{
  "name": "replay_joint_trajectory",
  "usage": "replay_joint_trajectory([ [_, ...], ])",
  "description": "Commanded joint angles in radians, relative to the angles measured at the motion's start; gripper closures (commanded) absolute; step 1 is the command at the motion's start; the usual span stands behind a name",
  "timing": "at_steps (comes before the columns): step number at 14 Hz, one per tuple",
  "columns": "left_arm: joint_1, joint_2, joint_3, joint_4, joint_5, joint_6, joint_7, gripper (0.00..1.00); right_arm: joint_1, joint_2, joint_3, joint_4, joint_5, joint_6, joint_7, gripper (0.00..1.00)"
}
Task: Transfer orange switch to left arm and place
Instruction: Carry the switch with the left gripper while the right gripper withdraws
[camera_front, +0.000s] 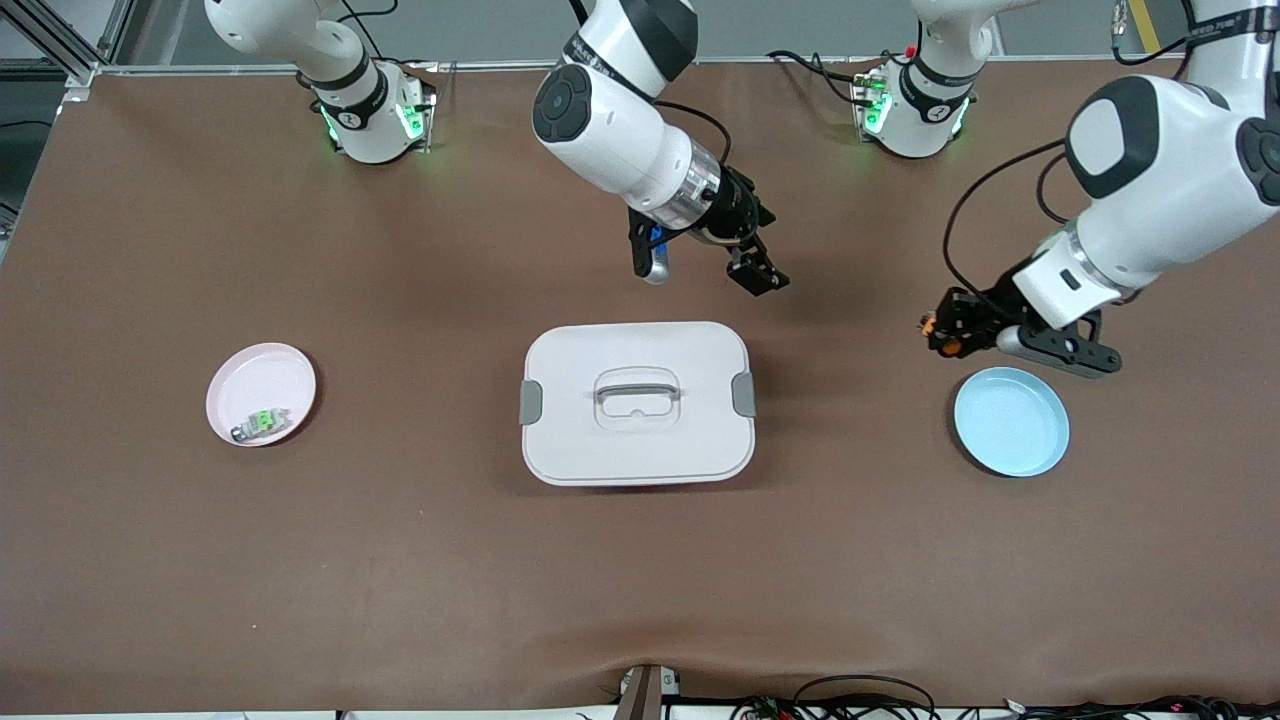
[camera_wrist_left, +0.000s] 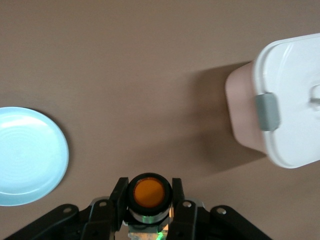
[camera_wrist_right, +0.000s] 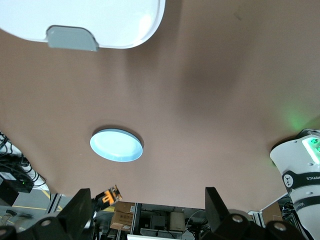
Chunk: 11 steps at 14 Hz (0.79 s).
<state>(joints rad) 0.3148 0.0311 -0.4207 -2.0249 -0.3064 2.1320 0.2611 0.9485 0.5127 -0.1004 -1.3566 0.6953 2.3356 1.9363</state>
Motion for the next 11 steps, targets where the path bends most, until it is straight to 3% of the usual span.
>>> replay_joint_trajectory([
  [1, 0.084, 0.055, -0.007, 0.038, 0.026, -0.023, 0.165, 1.00, -0.031, -0.078, -0.002, -0.009, -0.055, -0.120, -0.035, 0.00],
  [3, 0.133, 0.107, -0.007, 0.069, 0.068, -0.023, 0.288, 1.00, -0.069, -0.132, -0.004, -0.007, -0.080, -0.252, -0.130, 0.00],
  [5, 0.142, 0.163, -0.010, 0.129, 0.244, -0.023, 0.342, 1.00, -0.126, -0.178, -0.007, -0.009, -0.082, -0.384, -0.224, 0.00],
  [7, 0.141, 0.207, -0.010, 0.158, 0.347, -0.023, 0.406, 1.00, -0.174, -0.223, -0.010, -0.012, -0.100, -0.481, -0.322, 0.00],
  [11, 0.135, 0.329, -0.010, 0.254, 0.499, -0.023, 0.639, 1.00, -0.238, -0.304, -0.010, -0.019, -0.288, -0.694, -0.584, 0.00],
])
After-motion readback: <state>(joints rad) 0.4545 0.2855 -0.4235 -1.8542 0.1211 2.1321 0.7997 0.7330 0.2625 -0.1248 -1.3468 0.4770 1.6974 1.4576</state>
